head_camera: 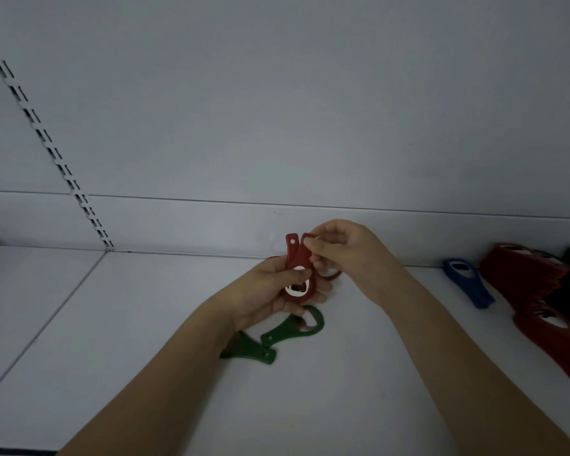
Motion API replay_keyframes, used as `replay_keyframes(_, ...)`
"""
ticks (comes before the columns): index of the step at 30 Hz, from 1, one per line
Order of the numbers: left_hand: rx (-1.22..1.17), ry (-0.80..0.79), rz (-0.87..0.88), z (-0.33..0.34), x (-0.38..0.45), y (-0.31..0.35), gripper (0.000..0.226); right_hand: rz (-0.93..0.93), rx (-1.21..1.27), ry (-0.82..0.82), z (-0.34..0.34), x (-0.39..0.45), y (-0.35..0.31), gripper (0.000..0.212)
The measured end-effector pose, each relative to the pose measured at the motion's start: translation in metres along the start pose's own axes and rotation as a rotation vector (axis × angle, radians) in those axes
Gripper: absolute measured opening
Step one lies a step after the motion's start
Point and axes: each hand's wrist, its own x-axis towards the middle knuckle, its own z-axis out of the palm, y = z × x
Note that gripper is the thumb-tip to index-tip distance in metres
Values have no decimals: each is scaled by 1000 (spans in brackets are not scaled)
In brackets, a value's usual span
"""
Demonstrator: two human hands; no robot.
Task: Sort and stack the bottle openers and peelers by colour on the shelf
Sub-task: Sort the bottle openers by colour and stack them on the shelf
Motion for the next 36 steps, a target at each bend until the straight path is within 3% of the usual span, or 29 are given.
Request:
replay_keyframes(2, -17, 82, 23, -4, 1, 3, 24, -79, -151, 138, -2, 5, 1, 23)
replay_keyframes(5, -186, 176, 76, -16, 2, 10, 20, -252, -644, 283, -18, 9, 13, 19)
replay_keyframes(10, -261, 281, 51, -27, 3, 11, 5, -173, -1064, -190, -21, 2, 46, 74)
replay_keyframes(12, -240, 316, 17, -26, 4, 11, 12, -213, -1012, -168, -23, 4, 51, 70)
replay_keyframes(17, -195, 337, -36, -25, 9, 6, 23, -317, -1026, -33, -33, 12, 50, 14)
replay_keyframes(26, -162, 298, -30, -21, 7, 6, 23, -106, -935, -168, -35, 7, 49, 26)
replay_keyframes(30, -145, 311, 6, -19, 9, 5, 26, -35, -797, -76, -38, 8, 45, 24)
replay_keyframes(34, -94, 378, 93, -19, 9, 3, 30, -63, -366, 92, -43, 6, 31, 14)
replay_keyframes(36, -65, 381, 124, -17, 7, 3, 39, -75, -173, 59, -37, 1, 22, 13)
